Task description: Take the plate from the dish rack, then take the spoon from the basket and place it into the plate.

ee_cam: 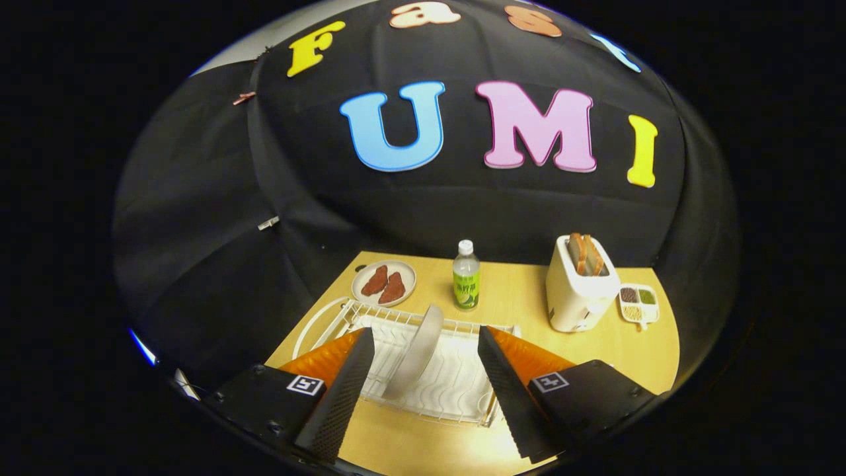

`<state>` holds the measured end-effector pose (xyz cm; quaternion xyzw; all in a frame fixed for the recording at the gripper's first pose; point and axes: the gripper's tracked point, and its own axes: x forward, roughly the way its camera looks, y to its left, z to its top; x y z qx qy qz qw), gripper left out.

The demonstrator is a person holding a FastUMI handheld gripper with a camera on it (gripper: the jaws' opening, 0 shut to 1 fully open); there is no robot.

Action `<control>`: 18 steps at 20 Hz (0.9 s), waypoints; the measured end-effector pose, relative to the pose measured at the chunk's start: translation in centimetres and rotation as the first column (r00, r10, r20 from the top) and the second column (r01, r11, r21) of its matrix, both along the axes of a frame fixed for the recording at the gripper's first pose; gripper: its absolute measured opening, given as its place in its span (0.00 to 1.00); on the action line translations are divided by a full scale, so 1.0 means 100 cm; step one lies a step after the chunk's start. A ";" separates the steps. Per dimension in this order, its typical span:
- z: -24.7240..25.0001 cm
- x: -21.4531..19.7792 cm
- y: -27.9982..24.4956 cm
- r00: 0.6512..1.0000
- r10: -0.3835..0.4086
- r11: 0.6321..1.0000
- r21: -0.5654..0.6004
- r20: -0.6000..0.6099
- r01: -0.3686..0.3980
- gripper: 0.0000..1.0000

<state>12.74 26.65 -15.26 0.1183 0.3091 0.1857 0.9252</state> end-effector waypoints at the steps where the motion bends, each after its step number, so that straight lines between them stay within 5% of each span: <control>1: -0.016 0.005 0.006 0.999 -0.008 1.000 -0.006 -0.038 0.008 0.98; 10: -0.133 0.019 0.062 0.928 -0.081 0.996 -0.053 -0.364 0.066 0.77; 13: -0.147 0.014 0.064 0.889 -0.149 0.988 -0.109 -0.433 0.112 0.46; 18: -0.143 0.020 0.063 0.877 -0.176 0.977 -0.190 -0.448 0.100 0.38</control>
